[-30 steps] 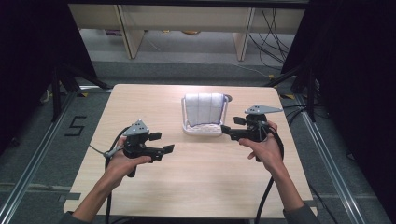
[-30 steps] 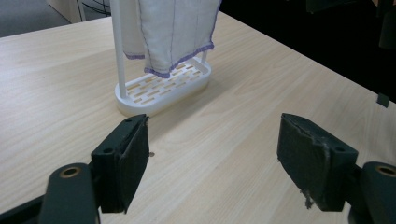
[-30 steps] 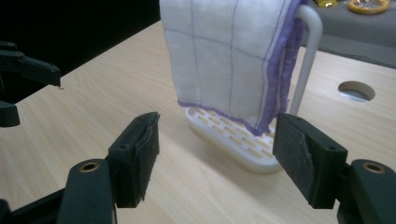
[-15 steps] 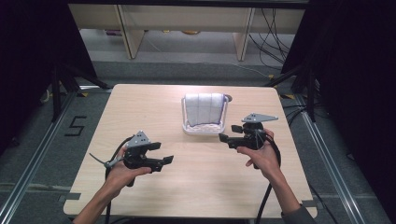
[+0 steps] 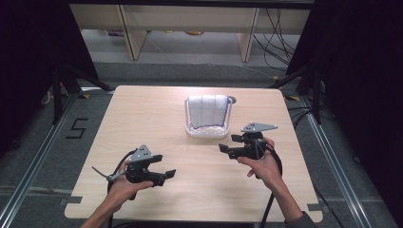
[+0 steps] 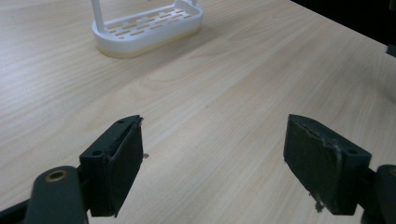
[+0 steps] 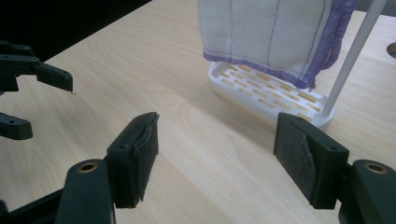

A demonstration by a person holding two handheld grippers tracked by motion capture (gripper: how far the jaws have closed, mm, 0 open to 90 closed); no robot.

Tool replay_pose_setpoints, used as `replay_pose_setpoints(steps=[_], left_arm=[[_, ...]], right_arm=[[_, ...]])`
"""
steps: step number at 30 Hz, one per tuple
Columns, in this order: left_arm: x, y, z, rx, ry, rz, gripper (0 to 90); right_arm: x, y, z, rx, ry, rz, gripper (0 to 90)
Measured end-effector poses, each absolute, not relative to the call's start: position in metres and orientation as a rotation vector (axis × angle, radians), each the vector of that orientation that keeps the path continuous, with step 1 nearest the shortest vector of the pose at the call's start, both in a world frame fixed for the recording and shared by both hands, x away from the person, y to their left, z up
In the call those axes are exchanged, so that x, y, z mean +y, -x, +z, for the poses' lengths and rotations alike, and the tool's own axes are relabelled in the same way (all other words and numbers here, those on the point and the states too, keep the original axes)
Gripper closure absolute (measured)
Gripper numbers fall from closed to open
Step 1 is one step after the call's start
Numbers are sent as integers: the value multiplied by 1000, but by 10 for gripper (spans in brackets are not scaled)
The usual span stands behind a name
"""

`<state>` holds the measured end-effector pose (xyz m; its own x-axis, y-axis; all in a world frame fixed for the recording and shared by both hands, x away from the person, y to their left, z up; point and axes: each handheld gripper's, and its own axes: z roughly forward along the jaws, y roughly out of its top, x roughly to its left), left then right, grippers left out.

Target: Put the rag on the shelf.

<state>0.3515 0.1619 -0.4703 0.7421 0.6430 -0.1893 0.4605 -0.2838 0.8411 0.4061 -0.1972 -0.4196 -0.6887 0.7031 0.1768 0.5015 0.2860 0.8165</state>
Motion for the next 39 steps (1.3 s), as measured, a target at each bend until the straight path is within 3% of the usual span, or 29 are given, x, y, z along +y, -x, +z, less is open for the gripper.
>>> replay_pose_setpoints(steps=[31, 39], left_arm=[[172, -304, -497, 797, -2003, 268, 181], [166, -294, -502, 759, -2055, 272, 173]], right_arm=[[-195, -359, -461, 2457, -1130, 1293, 310], [-194, -343, -474, 2508, -1109, 1251, 244]])
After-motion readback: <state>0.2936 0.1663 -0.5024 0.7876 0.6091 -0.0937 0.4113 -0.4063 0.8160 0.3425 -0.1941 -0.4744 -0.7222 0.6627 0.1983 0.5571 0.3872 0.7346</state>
